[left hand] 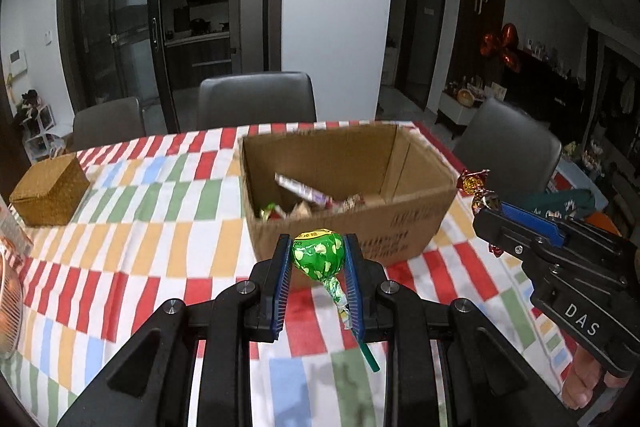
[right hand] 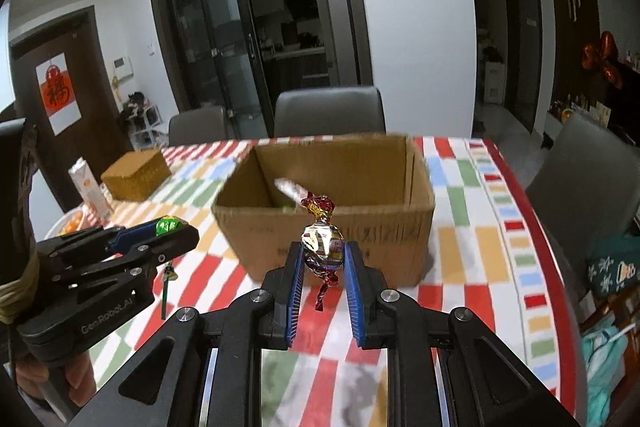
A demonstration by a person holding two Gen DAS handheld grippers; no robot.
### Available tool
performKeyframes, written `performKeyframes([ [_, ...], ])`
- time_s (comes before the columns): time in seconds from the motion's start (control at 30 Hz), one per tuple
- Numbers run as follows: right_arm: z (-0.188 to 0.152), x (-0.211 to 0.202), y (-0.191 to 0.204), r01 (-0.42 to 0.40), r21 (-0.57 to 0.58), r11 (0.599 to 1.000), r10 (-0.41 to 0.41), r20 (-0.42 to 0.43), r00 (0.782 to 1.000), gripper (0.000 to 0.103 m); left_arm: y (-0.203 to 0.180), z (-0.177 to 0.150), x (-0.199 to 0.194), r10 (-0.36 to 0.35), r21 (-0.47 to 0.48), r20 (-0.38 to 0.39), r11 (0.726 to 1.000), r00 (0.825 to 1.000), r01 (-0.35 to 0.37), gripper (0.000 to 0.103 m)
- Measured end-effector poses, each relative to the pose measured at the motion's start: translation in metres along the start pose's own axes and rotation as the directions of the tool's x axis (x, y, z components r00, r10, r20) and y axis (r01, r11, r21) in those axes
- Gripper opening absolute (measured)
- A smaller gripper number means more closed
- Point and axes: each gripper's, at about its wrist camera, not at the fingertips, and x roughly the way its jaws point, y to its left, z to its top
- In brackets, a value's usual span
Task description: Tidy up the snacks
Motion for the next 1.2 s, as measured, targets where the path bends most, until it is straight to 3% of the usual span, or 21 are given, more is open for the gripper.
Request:
performKeyframes([
  [0.53, 0.067, 0.035, -0.012, 0.025, -0.024, 0.999, -0.025, 0.007, 1.000, 0.021, 0.009, 0.069, 0.039, -0.016, -0.017, 0.007, 1.000, 1.000, 0.016, 0.026],
  [0.8, 0.088, 0.067, -0.020, 0.036, -0.016, 0.999, -0.037, -0.022, 0.999, 0.021, 0.015, 0.092, 0.070, 0.013, -0.008, -0.015, 1.000, 1.000, -0.013, 0.029],
  [0.83, 0.090, 0.070, -0.021, 0.038, -0.015, 0.999, -0.038, -0.026, 0.999, 0.023, 0.016, 0.093, 0.072, 0.022, -0.006, -0.019, 1.000, 1.000, -0.022, 0.034],
  [0.93, 0.093, 0.075, -0.025, 0.057, -0.006, 0.998, -0.058, -0.029, 0.998, 0.041, 0.016, 0.091, 0.070, 0.038, -0.011, -0.001, 0.999, 0.999, -0.038, 0.045],
  [1.03, 0.092, 0.072, -0.027, 0.076, -0.015, 0.997, -0.076, -0.019, 0.997, 0.043, 0.016, 0.085, 0.062, 0.069, -0.006, 0.015, 0.998, 0.998, -0.069, 0.050],
  [1.2, 0.083, 0.054, -0.022, 0.096, -0.020, 0.995, -0.096, 0.006, 0.995, 0.058, 0.011, 0.070, 0.038, 0.103, 0.007, 0.053, 0.995, 0.993, -0.104, 0.061],
])
